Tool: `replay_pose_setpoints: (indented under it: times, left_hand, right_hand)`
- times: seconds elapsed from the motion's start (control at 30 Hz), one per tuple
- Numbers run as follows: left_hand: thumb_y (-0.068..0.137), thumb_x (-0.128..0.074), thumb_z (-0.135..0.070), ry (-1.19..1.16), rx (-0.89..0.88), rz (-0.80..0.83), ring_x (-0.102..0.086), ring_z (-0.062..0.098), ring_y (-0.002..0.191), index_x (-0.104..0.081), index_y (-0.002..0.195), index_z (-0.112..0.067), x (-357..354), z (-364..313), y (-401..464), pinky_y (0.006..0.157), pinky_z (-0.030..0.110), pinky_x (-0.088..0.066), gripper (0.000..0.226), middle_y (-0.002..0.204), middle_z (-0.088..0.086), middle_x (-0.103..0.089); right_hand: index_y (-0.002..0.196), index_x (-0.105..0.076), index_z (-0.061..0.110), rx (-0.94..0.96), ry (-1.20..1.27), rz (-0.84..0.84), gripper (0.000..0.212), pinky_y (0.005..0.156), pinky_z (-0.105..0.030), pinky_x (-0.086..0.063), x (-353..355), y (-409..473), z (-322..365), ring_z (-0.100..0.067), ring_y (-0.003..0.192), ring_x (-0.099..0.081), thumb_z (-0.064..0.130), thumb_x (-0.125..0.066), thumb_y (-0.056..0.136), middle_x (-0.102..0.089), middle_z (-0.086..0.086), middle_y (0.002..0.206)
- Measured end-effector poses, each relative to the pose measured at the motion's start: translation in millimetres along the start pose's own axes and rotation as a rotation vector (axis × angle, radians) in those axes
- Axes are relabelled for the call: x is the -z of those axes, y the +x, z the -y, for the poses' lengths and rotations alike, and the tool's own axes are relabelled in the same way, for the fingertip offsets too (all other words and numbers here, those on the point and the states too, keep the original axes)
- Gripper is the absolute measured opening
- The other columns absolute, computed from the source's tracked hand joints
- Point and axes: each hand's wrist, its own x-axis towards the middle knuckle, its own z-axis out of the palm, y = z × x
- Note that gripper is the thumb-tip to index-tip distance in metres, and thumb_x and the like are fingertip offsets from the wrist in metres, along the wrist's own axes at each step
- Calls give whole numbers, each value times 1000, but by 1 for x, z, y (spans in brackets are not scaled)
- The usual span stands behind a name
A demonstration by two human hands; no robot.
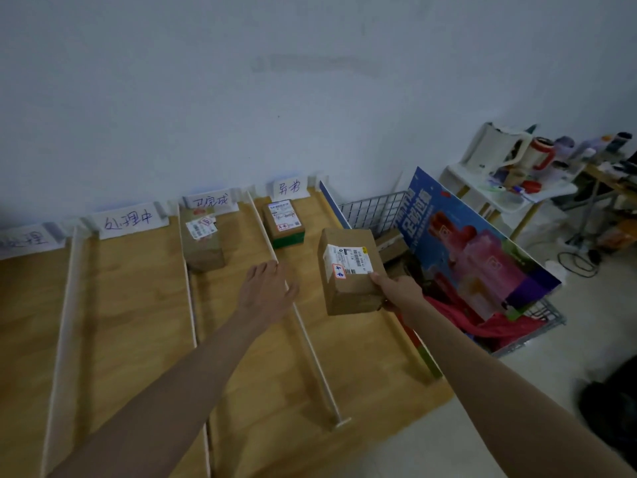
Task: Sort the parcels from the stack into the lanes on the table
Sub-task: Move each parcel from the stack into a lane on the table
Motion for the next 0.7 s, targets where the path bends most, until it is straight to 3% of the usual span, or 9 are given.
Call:
replay_pose_setpoints:
  times: [0.17,0.43,0.53,0.7]
  left_hand:
    - [99,-36,-48,17,65,5,-47,24,129,-47,138,-13,-4,-1,30,112,36,-31,54,139,6,-52]
    - [101,-33,-48,32,187,30,-42,22,135,-41,145,-12,-16,-9,79,118,38,-24,57,146,5,-46]
    - [100,-33,-48,33,235,29,-42,21,135,-41,145,-13,-20,-15,101,118,38,-24,57,146,4,-47]
    - [100,-33,-48,29,317,39,-40,21,136,-40,145,-13,-29,-23,134,119,40,-23,57,146,4,-46]
  right_hand:
    - [121,-59,4,29,-26,50,63,80,-42,-61,-3,51,17,-26,96,-67,52,-72,82,-64,-12,115]
    - [96,-54,9,113,-87,92,41,84,-43,-59,-14,141,51,-26,93,-65,48,-66,89,-62,-9,101]
    - [113,-57,3,132,-96,120,55,83,-46,-59,-21,180,65,-27,95,-66,49,-69,85,-63,-13,109]
    - [115,-60,0,200,-193,161,59,79,-37,-58,-42,235,91,-26,96,-65,52,-64,89,-65,-12,107]
